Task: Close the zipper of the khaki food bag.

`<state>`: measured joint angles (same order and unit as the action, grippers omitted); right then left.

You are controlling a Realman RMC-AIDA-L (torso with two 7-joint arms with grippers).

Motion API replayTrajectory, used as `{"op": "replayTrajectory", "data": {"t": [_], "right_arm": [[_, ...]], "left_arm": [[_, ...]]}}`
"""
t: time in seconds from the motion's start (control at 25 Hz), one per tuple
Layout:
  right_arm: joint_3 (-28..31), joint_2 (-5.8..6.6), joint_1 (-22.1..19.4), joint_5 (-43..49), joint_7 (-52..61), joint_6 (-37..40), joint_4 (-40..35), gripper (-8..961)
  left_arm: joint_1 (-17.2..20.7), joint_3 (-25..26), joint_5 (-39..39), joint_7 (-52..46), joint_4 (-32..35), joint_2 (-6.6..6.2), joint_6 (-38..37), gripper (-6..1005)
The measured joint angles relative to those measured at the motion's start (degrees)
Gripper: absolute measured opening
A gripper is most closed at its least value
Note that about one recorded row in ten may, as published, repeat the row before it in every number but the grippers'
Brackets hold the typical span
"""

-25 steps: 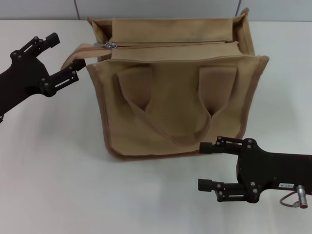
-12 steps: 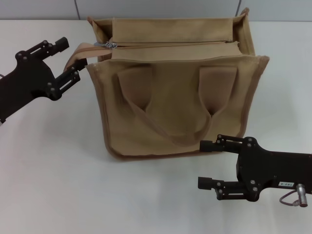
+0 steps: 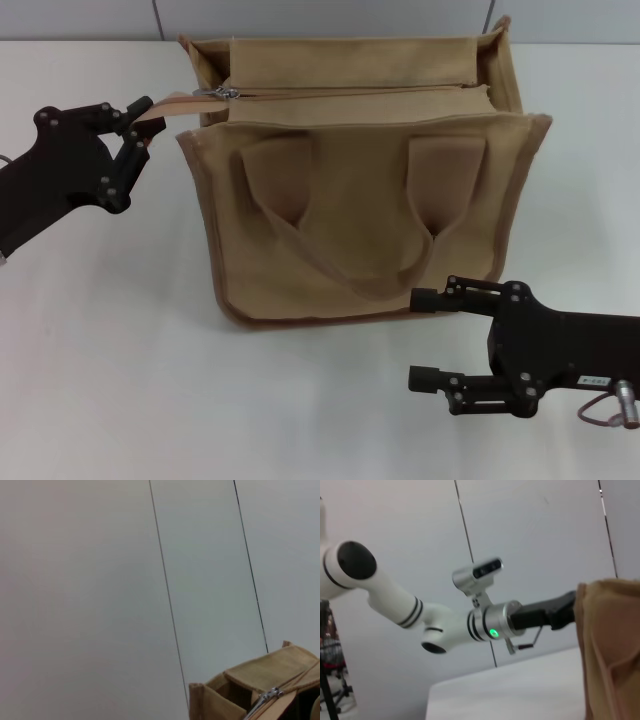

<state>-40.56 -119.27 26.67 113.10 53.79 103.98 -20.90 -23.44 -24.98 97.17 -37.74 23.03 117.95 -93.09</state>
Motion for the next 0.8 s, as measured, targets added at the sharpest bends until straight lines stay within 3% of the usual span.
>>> {"op": "replayTrajectory", "data": {"t": [0.16, 0.36, 0.6, 0.8], "right_arm": [[2.3, 0.07, 0.0, -0.1, 0.0, 4.7, 0.1, 766], [7.6, 0.28, 0.1, -0.1, 1.4, 12.8, -0.3, 766], [12.9, 0.78, 2.9, -1.6, 9.6, 17.7, -1.4, 765], [13.0, 0.92, 6.7, -7.1, 20.6, 17.2, -6.2, 765]], "left_arm": [[0.4, 0.0, 0.0, 1.5, 0.0, 0.19, -1.2, 98], [0.7, 0.4, 0.0, 3.3, -0.3, 0.49, -3.4, 22], [0.7, 0.6, -0.4, 6.2, -1.2, 0.6, -5.4, 21], [0.7, 0.6, -0.4, 6.9, -1.5, 0.71, -6.9, 21]]}}
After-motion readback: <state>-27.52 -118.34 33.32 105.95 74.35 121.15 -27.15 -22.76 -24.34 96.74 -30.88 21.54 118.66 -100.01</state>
